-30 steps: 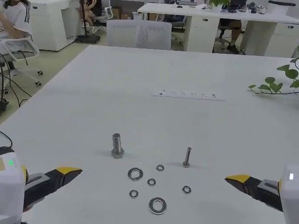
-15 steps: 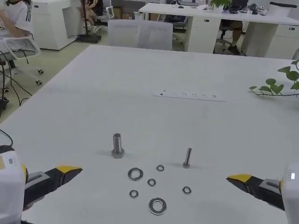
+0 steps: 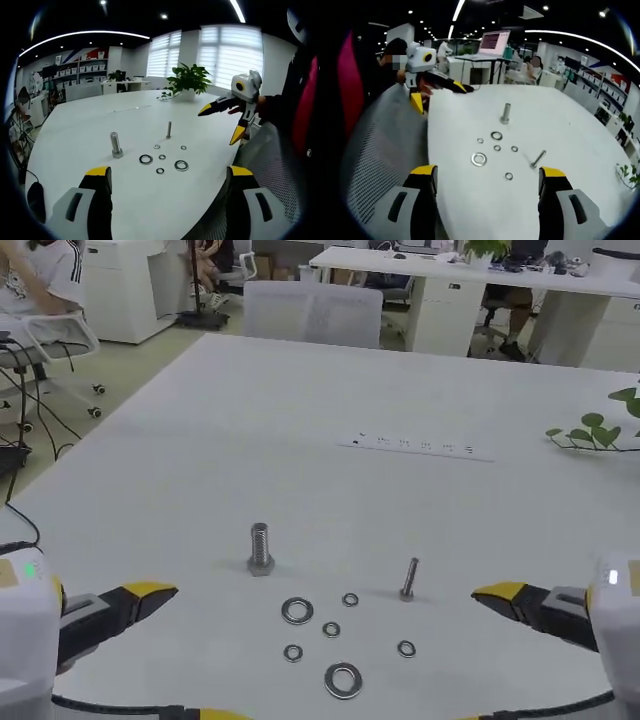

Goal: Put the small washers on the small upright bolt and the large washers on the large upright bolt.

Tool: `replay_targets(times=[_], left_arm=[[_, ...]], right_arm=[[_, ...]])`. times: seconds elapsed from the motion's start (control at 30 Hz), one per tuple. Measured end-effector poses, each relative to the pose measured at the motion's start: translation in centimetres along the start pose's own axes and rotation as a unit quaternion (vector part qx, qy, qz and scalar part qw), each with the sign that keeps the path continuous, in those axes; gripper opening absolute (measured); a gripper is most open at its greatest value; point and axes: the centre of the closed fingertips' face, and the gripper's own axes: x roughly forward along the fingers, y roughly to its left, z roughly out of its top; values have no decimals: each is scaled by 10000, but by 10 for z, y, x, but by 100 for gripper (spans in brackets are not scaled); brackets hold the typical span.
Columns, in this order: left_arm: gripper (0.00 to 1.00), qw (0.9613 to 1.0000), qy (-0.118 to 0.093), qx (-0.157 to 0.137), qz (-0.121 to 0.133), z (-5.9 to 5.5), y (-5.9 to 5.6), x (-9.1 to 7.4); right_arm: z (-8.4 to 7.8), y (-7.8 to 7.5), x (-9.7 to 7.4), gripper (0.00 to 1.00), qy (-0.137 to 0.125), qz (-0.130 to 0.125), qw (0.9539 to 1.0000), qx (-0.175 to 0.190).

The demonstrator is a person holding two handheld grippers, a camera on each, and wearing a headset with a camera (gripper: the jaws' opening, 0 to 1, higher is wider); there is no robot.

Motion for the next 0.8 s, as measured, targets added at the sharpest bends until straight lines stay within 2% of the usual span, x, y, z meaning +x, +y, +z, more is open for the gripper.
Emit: replay_targets(times=[0.33,0.8], left_arm=[[95,9997,-112,25,193,6,5,-3],[94,9992,-154,52,354,8,10,-3]], right_arm=[[17,4,20,82,220,407,9975,-538],[23,11,48,78,504,882,9900,-975]])
